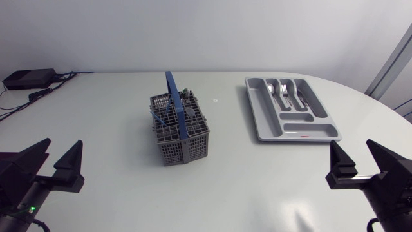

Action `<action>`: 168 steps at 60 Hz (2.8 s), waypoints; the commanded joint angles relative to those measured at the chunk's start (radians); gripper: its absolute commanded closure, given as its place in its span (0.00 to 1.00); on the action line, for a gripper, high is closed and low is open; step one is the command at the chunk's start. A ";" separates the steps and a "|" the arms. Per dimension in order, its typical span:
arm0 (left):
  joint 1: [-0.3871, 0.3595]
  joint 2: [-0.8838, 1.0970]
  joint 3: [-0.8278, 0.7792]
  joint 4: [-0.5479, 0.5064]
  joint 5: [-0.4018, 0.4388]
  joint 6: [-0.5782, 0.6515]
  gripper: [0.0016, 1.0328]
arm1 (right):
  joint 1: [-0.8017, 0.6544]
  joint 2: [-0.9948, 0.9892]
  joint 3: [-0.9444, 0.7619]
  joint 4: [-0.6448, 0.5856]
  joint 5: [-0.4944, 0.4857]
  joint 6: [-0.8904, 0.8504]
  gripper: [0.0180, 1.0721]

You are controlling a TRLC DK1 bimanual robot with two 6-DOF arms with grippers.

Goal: Unload the cutlery basket into the drawer organizer.

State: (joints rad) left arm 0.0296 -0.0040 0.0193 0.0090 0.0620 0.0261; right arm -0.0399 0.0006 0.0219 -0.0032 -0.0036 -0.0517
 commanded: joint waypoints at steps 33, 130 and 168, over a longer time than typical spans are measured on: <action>-0.002 -0.010 -0.001 0.013 -0.005 0.005 0.04 | 0.020 -0.007 -0.017 0.012 0.008 0.018 0.04; 0.066 1.222 0.734 -0.340 0.496 0.508 0.07 | 0.769 1.460 0.998 -0.184 -0.095 0.101 0.05; 0.101 1.234 0.705 -0.317 0.547 0.568 0.07 | 0.899 1.730 1.125 -0.054 0.252 0.153 0.12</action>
State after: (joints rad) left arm 0.1234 1.2369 0.7284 -0.3241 0.5945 0.5644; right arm 0.8745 1.7042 1.1427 -0.0704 0.2188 0.0795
